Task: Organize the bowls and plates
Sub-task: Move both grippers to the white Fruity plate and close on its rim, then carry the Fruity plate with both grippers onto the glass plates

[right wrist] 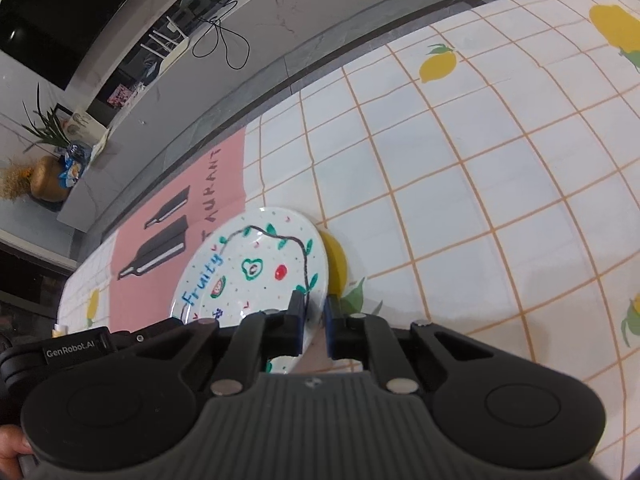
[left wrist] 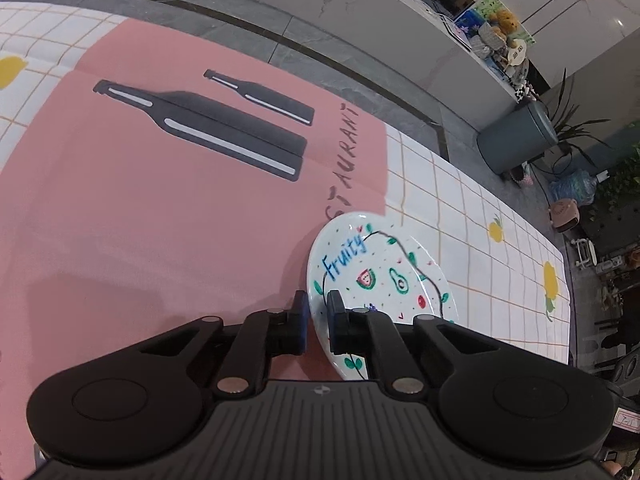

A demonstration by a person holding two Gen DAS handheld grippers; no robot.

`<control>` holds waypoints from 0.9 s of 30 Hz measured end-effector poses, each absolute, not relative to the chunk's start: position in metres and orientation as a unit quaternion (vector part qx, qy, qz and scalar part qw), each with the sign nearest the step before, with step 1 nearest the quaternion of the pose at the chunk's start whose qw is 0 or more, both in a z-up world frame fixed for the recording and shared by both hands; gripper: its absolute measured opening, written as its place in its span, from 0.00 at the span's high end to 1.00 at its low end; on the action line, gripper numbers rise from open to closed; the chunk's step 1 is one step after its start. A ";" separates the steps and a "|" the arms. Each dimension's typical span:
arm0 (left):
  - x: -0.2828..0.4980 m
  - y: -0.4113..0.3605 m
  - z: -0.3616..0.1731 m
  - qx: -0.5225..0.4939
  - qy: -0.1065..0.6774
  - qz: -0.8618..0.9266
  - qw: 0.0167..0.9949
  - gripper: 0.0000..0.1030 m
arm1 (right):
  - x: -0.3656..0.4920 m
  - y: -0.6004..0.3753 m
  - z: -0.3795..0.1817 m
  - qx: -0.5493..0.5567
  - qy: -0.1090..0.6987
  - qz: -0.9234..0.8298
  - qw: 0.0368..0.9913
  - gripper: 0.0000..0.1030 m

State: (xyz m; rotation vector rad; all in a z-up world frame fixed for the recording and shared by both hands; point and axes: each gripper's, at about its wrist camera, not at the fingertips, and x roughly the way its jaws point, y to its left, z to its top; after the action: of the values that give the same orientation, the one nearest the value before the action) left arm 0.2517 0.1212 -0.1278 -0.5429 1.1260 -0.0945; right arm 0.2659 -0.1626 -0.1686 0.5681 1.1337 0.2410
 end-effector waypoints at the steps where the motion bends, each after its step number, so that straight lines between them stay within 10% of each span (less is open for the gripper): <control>1: 0.250 0.120 -0.126 -0.255 0.527 -0.044 0.810 0.91 | 0.265 -0.165 -0.168 0.270 0.529 0.114 0.796 0.92; 27: 0.155 0.054 -0.050 -0.261 0.498 -0.061 0.825 0.91 | 0.155 -0.242 -0.098 0.320 0.486 0.131 0.802 0.92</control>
State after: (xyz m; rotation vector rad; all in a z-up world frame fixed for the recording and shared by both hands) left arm 0.1553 0.0536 -0.0498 -0.5552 1.0577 -0.1296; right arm 0.1546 -0.2425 -0.0979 0.6861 1.0425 0.2808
